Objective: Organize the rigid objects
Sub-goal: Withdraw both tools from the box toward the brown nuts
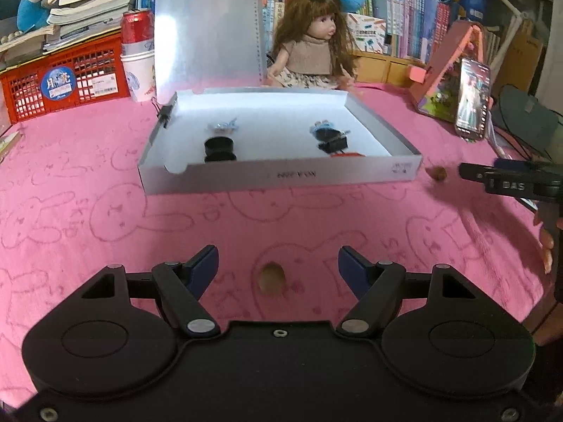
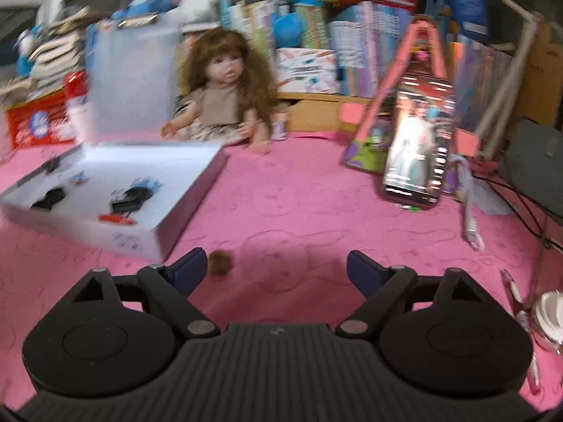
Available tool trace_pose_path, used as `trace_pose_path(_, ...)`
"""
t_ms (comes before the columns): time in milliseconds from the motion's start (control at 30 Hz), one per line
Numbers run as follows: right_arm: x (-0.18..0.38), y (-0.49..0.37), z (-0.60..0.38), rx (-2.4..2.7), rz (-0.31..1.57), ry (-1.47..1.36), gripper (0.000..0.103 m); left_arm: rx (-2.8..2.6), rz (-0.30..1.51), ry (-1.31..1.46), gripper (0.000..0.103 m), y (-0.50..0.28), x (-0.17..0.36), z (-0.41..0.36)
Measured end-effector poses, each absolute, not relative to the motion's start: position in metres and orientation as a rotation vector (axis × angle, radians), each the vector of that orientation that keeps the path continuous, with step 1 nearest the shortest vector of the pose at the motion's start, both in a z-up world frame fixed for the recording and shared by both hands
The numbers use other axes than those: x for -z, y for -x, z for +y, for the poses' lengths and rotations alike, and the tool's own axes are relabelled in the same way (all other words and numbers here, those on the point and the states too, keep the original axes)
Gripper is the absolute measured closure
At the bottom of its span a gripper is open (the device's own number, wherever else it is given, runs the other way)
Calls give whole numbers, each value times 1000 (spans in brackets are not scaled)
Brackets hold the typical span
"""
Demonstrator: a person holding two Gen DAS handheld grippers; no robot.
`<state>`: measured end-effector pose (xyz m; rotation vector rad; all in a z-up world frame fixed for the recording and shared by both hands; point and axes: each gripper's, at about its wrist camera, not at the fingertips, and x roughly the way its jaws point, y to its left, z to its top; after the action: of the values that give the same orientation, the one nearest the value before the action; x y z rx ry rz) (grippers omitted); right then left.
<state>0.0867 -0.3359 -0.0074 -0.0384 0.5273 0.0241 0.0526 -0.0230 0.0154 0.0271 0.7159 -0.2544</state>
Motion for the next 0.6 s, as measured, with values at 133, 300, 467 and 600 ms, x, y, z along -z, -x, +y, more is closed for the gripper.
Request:
trace_pose_path(133,9,-94,-319,-79,551,88,21,268,708,-48,34,-46,-13,-28)
trace_pose_path(300,11,-107,-304,-116,590,116,32,270,716,-64,47,-44,-8,-30)
trace_pose_path(467,17,-122,-299,-126,632,118,54,265,719,-67,56,-43,-3,-29)
trace_pose_path(600,19,-127,-296,-140,639,113,74,257,707,-78,65,-41,-2,-29)
